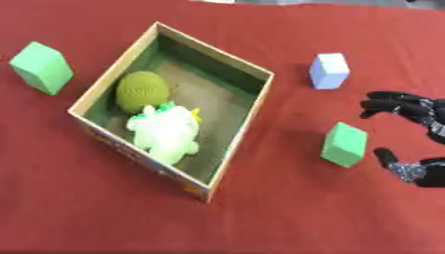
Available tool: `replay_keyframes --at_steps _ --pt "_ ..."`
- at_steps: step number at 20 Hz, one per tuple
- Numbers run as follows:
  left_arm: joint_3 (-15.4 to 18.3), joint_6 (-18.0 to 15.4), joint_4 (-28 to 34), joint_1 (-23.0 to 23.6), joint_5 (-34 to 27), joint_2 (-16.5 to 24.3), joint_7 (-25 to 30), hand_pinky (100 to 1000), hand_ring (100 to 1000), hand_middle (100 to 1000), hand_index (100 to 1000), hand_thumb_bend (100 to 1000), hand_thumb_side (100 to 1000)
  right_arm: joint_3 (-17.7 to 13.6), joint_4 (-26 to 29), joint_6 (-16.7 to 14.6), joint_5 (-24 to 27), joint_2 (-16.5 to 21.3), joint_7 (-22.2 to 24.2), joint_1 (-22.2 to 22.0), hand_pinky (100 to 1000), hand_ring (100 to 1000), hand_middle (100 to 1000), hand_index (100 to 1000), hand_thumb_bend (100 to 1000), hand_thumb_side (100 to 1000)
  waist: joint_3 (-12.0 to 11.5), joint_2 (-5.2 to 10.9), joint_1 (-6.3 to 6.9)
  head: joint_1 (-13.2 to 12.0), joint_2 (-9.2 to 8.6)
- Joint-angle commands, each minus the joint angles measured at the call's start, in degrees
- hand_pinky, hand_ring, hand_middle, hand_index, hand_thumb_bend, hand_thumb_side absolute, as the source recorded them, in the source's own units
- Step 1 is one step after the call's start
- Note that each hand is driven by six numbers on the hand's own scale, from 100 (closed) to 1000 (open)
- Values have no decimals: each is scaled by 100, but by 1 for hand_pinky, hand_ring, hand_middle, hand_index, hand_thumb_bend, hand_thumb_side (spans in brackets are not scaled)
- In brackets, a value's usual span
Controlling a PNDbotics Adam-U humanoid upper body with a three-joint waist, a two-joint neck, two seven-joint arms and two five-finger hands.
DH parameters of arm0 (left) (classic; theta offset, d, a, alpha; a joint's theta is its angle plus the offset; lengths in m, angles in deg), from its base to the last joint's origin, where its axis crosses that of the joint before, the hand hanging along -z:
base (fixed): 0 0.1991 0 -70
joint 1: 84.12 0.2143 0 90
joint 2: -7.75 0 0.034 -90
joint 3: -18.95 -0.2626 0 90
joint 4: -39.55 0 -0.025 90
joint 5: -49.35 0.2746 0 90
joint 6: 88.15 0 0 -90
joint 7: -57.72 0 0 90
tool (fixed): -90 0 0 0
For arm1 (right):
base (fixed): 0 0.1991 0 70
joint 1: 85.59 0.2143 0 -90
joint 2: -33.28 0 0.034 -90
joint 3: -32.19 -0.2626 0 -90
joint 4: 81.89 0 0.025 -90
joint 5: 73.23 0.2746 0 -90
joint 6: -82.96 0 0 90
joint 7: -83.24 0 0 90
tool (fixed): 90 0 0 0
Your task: Pick up objects on the table and place them in the box.
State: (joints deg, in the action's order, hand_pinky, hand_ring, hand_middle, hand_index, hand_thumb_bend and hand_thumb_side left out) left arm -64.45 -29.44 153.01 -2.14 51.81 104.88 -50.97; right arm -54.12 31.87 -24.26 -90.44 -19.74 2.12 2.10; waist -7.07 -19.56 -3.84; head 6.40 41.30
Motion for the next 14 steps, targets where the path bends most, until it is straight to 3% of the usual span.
replay_keyframes --at_steps 1,4,5,6,7,8,10,11,14 --pt "16 -2 112 -26 -45 94 17 855 912 798 890 100 715 -77 83 62 60 79 19 55 1000 1000 806 1000 100 162 -6 124 -70 10 27" --pt "15 3 112 -28 -49 88 23 855 913 798 890 100 715 -67 83 15 12 52 72 75 1000 1000 828 1000 100 175 -11 121 -71 16 30" --pt "16 4 112 -28 -50 86 24 856 913 798 890 100 715 -54 83 3 -7 44 108 77 1000 1000 833 1000 100 313 -13 119 -72 19 29" --pt "16 5 112 -28 -51 85 24 856 913 798 890 100 715 -43 83 0 -32 37 150 78 1000 1000 836 1000 100 345 -14 118 -72 21 29" --pt "16 7 112 -29 -53 84 26 856 913 799 890 100 715 -34 83 21 -67 28 191 79 1000 1000 844 1000 100 461 -14 116 -74 24 32" --pt "13 9 112 -32 -55 83 29 856 913 799 890 100 715 -26 83 69 -109 16 233 82 1000 1000 847 1000 100 485 -15 116 -76 27 34" --pt "10 14 112 -34 -58 80 35 856 914 799 890 100 715 -13 83 203 -199 -15 312 94 1000 1000 849 1000 100 485 -18 113 -78 28 33" --pt "10 17 112 -33 -60 77 37 856 914 799 890 100 715 -4 83 270 -230 -34 341 105 1000 1000 848 1000 100 421 -20 112 -78 29 34" --pt "10 24 112 -29 -61 71 42 857 914 799 890 100 715 20 83 448 -272 -83 414 149 1000 1000 847 1000 100 392 -29 108 -79 38 38"
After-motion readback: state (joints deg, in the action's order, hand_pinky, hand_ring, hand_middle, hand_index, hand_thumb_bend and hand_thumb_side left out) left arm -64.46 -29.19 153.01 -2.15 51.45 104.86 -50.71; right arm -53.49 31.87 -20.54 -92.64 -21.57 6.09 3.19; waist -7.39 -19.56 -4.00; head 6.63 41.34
